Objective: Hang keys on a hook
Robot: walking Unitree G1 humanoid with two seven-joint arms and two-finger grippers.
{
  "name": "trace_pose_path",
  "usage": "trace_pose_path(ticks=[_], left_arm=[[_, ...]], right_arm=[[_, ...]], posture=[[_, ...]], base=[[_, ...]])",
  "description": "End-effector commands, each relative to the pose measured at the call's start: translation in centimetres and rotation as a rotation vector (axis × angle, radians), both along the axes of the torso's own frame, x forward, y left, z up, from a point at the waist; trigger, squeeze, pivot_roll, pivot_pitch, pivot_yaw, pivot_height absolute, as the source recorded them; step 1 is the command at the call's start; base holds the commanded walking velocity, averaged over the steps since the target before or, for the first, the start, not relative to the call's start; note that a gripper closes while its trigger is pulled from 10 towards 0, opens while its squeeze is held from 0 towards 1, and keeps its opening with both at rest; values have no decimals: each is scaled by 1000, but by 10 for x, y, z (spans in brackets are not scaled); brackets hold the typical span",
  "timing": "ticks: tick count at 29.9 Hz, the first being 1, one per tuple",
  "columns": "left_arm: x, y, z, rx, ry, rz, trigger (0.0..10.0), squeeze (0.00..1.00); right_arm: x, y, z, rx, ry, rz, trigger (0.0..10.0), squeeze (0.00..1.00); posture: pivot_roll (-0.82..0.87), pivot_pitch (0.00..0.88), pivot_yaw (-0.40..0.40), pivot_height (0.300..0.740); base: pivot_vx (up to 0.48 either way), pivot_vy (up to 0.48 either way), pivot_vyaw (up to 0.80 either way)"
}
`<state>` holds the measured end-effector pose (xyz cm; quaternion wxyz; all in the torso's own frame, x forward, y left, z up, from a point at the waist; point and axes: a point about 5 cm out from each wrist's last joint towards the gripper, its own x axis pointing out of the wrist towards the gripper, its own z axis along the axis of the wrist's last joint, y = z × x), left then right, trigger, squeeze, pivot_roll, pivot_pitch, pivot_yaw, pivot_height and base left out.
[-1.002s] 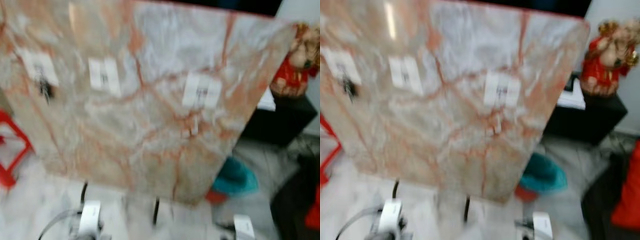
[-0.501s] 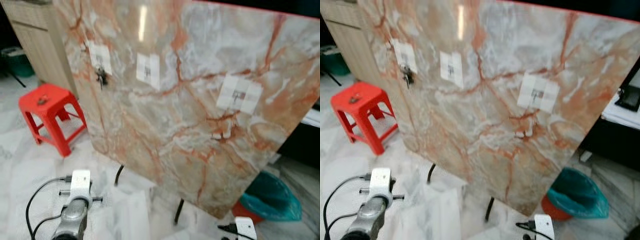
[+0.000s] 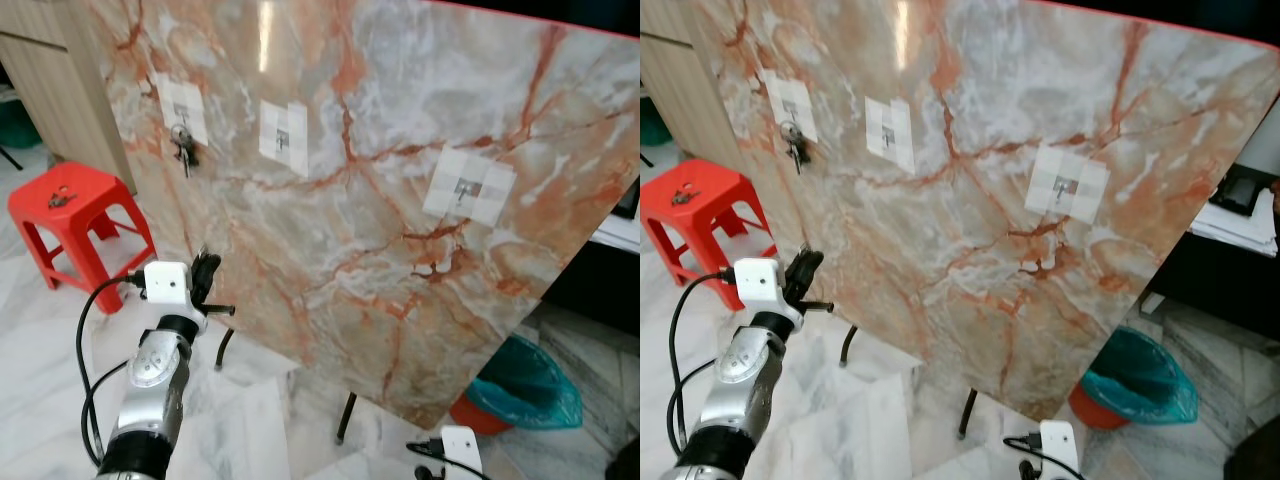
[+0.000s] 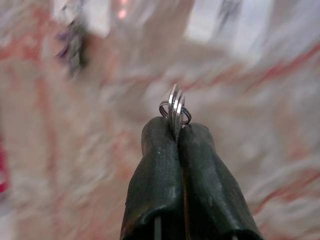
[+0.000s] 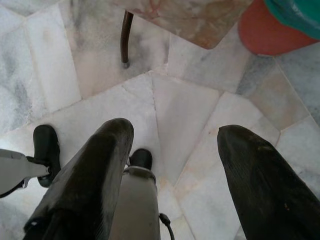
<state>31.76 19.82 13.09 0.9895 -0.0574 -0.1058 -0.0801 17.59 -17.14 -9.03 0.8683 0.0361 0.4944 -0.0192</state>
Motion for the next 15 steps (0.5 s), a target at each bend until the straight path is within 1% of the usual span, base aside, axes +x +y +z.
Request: trace_pose_path(ticks=[1,2,3,5,6,8,9,10,11,12,15], left_arm=[[-3,-7,12,-32,-24,-90,10000,0],[-3,-7,12,-32,-24,-90,10000,0],[-6,-11,16,-37,-24,-152,10000,0],[-8,-13,18,-37,-18,-195,10000,0],[-10,-12,19,-22,-13,-214,10000,0],[-13,-11,19,44,2,-245,10000,0],[-16,-9,18,108,14,-267,10000,0],[-16,-9,18,108,14,-267,10000,0],[-17,-5,19,117,19,-259,10000,0],[-17,-2,21,121,13,-243,10000,0],[-18,0,23,119,17,-239,10000,0]], right_arm=[[1,-2,1,-9,5,-12,10000,0],[1,-2,1,-9,5,-12,10000,0],[3,-5,2,-12,0,-16,10000,0],[4,-8,3,-16,-4,-18,10000,0],[5,-12,3,-18,-6,-20,10000,0],[5,-19,4,-26,-9,-23,10000,0],[4,-27,5,-33,-11,-29,10000,0],[4,-27,5,-33,-11,-29,10000,0],[4,-36,7,-41,-14,-35,10000,0],[3,-41,7,-45,-16,-38,10000,0],[3,-44,8,-48,-17,-41,10000,0]], posture=[[40,0,-102,740],[40,0,-102,740],[40,0,-102,740],[42,0,-103,740],[42,0,-103,740],[46,0,-105,740],[46,0,-105,740],[46,0,-105,740],[48,0,-106,740],[48,0,-106,740],[48,0,-106,740]], base=[[0,0,0],[0,0,0],[0,0,0],[0,0,0],[0,0,0],[0,0,0],[0,0,0],[0,0,0],[0,0,0],[0,0,0],[0,0,0]])
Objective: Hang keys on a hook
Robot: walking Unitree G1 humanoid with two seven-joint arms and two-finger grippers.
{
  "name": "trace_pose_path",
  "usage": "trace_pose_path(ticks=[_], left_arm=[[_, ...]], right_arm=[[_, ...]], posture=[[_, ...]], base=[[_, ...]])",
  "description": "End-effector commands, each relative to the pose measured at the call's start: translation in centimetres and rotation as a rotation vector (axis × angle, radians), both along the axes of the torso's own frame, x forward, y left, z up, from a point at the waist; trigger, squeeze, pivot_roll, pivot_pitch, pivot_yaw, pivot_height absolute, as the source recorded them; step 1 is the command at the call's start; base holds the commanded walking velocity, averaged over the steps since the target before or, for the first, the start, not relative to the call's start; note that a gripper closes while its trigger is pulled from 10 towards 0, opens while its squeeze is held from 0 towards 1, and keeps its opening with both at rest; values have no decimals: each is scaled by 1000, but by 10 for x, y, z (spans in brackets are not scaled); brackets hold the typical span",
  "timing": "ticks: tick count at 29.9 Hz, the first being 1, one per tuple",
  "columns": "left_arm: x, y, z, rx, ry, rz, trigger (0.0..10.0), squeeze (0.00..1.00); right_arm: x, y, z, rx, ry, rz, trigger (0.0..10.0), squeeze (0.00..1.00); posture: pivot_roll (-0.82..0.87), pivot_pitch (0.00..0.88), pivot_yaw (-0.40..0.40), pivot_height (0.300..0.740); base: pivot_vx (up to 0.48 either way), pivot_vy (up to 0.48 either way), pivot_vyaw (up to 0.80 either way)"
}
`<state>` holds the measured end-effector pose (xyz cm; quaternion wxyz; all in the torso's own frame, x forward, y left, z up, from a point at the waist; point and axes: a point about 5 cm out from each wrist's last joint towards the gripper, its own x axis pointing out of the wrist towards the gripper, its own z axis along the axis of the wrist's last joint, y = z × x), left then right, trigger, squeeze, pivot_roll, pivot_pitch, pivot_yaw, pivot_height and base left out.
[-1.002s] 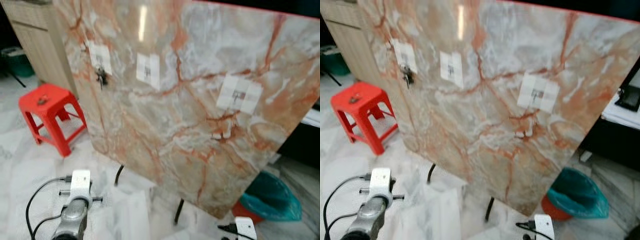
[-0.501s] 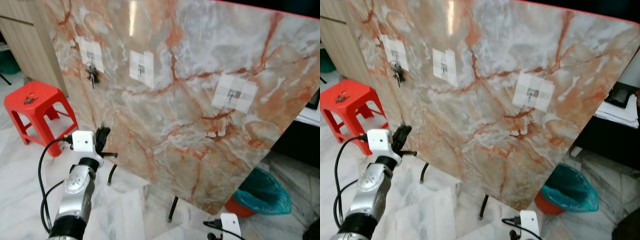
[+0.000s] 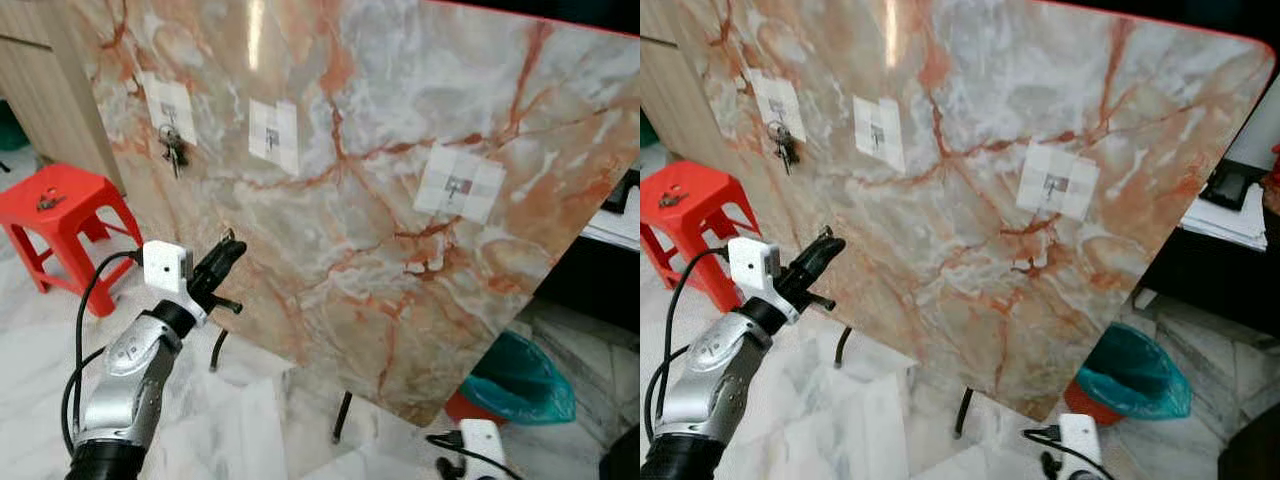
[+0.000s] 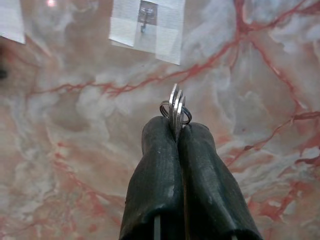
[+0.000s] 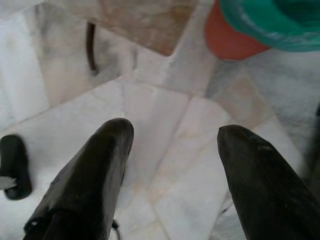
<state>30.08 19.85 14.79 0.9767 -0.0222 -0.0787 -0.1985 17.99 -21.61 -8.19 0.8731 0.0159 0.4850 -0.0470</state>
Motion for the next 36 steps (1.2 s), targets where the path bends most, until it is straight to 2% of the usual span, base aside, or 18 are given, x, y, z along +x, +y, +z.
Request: trace_pose_path(ticks=[1,5,8,10,15,24,32,34,36], left_arm=[[-2,2,10,44,-11,-11,10000,0],[-5,-5,12,101,2,-75,10000,0],[-7,-11,13,128,3,-106,10000,0],[-6,-13,14,112,-3,-94,10000,0],[-5,-18,14,125,-1,-97,10000,0],[-4,-19,15,112,9,-91,10000,0],[-4,-26,13,117,16,-96,10000,0],[-4,-26,13,116,15,-95,10000,0],[-3,-26,14,119,15,-96,10000,0]], right_arm=[[-2,-5,0,7,0,-17,10000,0],[-4,-7,0,3,1,-19,10000,0],[-8,3,-4,10,10,-13,10000,0],[-12,13,-8,18,19,-8,10000,0],[-14,20,-10,26,22,-6,10000,0],[-17,17,-10,29,8,-33,10000,0],[-19,2,-8,18,3,-55,10000,0],[-19,2,-8,18,3,-58,10000,0],[-17,8,-9,21,2,-55,10000,0]], posture=[[48,0,-106,740],[45,0,-106,740],[48,0,-106,740],[48,0,-105,740],[46,0,-105,740],[50,0,-103,740],[47,0,-103,740],[47,0,-103,740],[51,0,-103,740]], base=[[0,0,0],[0,0,0],[0,0,0],[0,0,0],[0,0,0],[0,0,0],[0,290,0],[0,294,0],[0,354,0]])
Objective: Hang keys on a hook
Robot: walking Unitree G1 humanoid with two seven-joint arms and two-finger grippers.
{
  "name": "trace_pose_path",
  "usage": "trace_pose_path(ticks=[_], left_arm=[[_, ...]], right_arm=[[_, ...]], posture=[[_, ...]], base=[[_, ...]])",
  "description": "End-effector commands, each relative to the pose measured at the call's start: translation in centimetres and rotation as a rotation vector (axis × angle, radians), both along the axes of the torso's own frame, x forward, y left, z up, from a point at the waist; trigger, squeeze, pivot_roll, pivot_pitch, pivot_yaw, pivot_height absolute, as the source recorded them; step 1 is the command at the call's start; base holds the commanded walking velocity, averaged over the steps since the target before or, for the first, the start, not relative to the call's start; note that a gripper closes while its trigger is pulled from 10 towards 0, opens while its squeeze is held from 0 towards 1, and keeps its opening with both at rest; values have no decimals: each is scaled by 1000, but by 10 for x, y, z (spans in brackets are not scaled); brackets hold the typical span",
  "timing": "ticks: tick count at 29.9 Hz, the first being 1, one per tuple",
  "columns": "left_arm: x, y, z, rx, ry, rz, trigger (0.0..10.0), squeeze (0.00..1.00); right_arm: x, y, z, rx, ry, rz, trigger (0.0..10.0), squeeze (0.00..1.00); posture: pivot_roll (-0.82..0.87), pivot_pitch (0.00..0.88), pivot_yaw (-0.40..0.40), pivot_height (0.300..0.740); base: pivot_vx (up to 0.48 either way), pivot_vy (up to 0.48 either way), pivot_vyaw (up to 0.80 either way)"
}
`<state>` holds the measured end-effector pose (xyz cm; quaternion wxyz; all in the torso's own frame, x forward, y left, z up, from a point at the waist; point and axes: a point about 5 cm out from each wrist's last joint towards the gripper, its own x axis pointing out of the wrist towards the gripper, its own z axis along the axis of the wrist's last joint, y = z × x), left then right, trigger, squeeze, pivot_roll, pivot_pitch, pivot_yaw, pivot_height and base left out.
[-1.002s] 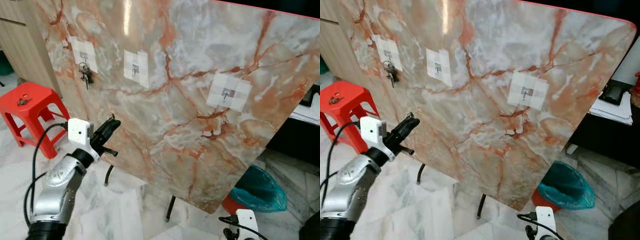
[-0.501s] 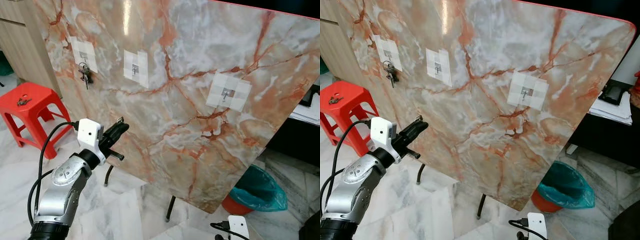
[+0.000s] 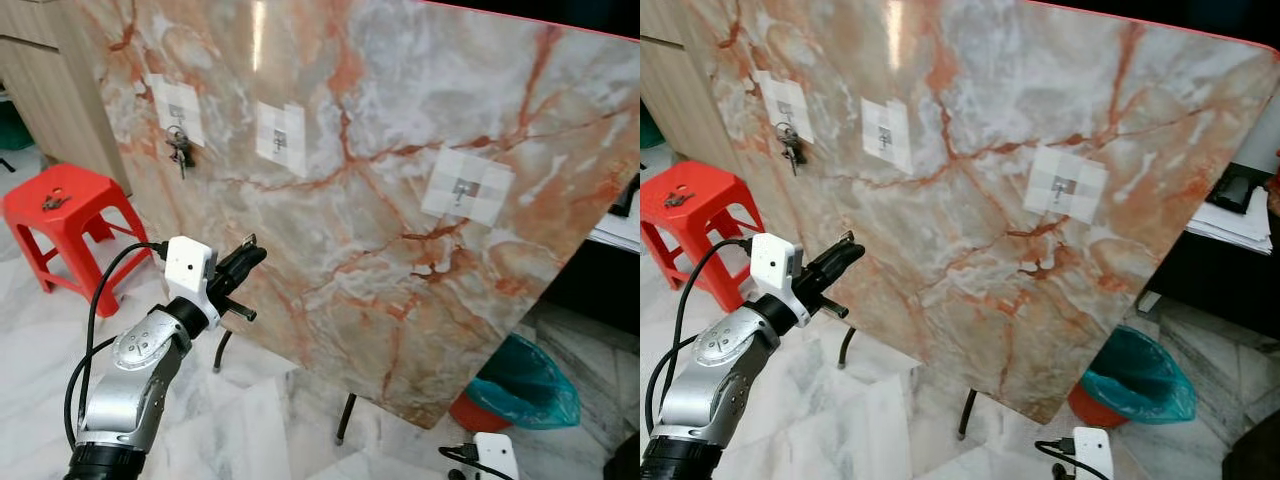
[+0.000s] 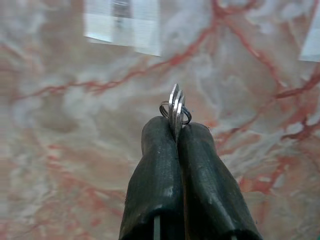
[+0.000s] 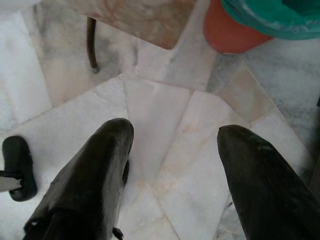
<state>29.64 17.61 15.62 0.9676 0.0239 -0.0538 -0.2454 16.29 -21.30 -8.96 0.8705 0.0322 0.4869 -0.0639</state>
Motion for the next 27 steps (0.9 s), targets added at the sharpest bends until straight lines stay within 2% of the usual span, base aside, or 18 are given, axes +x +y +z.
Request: trace_pose_path(ticks=[1,9,17,22,27], left_arm=[[1,-4,5,14,-13,-8,10000,0],[2,-5,5,36,-26,10,10000,0],[8,-4,14,-3,-81,95,10000,0],[13,3,22,-8,-125,184,10000,0],[15,7,9,26,-81,238,10000,0]], right_arm=[[2,10,-1,13,-4,-6,10000,0],[2,22,-3,23,-2,1,10000,0],[4,22,-2,34,-12,-11,10000,0],[6,20,-1,35,-18,-18,10000,0],[7,20,0,38,-24,-23,10000,0]], posture=[[51,0,-103,740],[52,0,-99,740],[52,0,-95,740],[51,0,-96,740],[48,0,-97,740]], base=[[0,356,0],[0,83,0],[0,0,0],[0,0,0],[0,0,0]])
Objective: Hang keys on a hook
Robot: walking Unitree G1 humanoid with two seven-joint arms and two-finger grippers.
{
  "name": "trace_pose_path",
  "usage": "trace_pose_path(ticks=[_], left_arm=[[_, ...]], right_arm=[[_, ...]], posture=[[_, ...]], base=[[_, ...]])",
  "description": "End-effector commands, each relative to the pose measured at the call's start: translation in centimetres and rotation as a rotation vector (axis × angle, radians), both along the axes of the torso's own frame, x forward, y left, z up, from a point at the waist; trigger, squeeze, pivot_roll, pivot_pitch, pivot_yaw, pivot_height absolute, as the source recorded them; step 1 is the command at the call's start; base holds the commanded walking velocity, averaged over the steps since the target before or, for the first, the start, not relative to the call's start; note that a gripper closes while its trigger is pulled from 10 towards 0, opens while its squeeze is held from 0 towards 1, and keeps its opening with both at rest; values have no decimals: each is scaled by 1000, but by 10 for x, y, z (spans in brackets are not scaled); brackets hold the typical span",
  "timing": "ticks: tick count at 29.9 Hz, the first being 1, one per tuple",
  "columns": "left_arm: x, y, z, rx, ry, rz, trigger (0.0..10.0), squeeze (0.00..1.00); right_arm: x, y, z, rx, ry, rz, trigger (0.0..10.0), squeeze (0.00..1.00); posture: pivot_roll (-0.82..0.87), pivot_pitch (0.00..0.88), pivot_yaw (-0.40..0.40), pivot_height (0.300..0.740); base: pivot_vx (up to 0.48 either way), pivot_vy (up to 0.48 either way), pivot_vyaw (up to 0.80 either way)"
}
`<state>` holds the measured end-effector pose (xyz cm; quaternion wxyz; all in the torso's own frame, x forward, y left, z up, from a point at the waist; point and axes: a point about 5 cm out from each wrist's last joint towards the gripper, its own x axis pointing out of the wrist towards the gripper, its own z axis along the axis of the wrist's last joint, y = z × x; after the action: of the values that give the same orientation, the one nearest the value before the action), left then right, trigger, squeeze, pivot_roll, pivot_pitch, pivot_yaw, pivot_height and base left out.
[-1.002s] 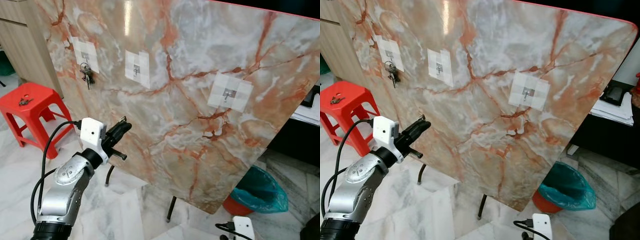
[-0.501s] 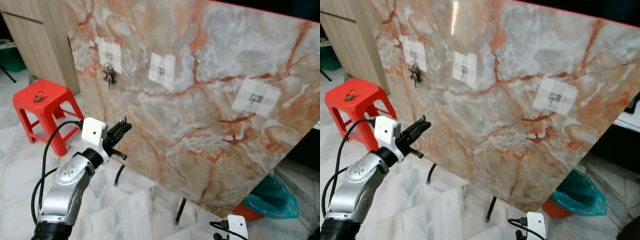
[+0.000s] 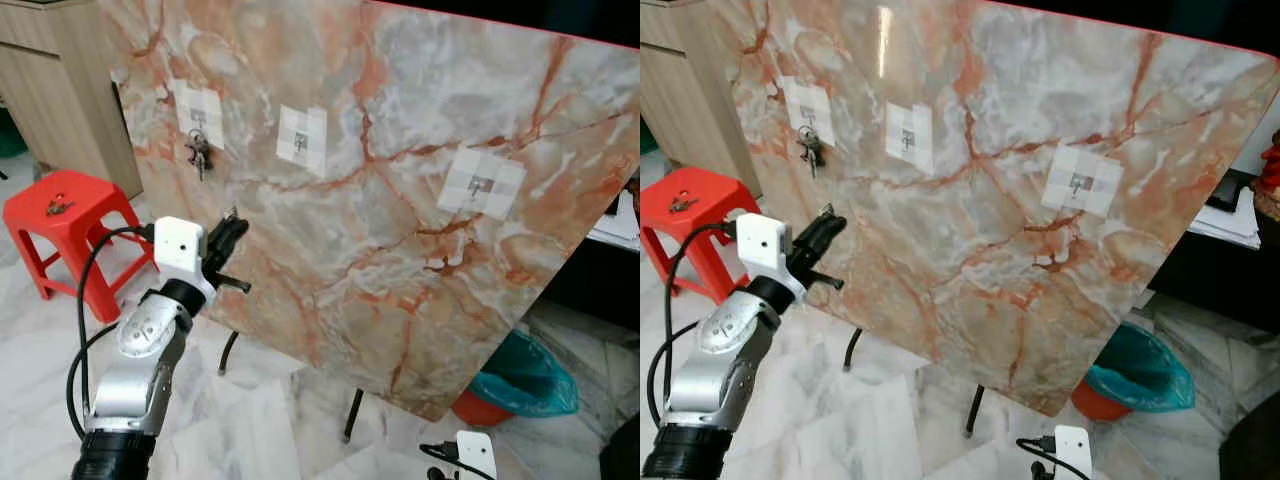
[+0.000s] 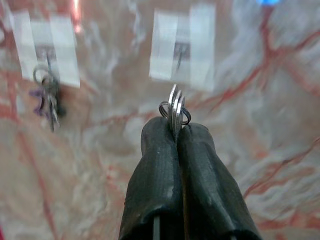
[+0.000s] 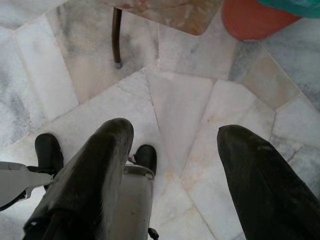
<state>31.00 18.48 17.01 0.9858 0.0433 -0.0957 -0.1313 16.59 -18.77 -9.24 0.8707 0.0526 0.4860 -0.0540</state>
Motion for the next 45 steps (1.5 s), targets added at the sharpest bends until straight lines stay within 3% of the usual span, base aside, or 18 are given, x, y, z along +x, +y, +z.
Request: trace_pose_path(ticks=[1,9,21,25,28,29,35,45], left_arm=[[0,-2,-8,14,22,11,10000,0],[-2,-12,-9,-8,3,5,10000,0],[2,-4,1,9,-39,47,10000,0],[2,-2,-15,76,20,131,10000,0],[2,-3,-20,77,31,155,10000,0],[0,-12,-24,70,31,141,10000,0],[0,-21,-24,69,18,129,10000,0],[1,-21,-22,89,3,137,10000,0]], right_arm=[[4,-5,3,-7,-19,-22,10000,0],[5,-6,3,-9,-20,-23,10000,0],[5,-3,3,0,-22,-16,10000,0],[6,-3,3,1,-23,-15,10000,0],[6,-3,3,0,-23,-15,10000,0],[6,-4,3,-1,-24,-14,10000,0],[6,-4,3,-5,-24,-14,10000,0],[6,-4,3,-8,-30,-30,10000,0]], posture=[[48,0,-97,740],[49,0,-101,740],[49,0,-102,740],[49,0,-102,740],[48,0,-101,740],[48,0,-101,740],[41,0,-96,740],[44,0,-94,740]], base=[[0,0,0],[0,0,0],[137,0,0],[238,0,0],[0,0,0],[0,0,0],[0,-51,0],[0,-357,0]])
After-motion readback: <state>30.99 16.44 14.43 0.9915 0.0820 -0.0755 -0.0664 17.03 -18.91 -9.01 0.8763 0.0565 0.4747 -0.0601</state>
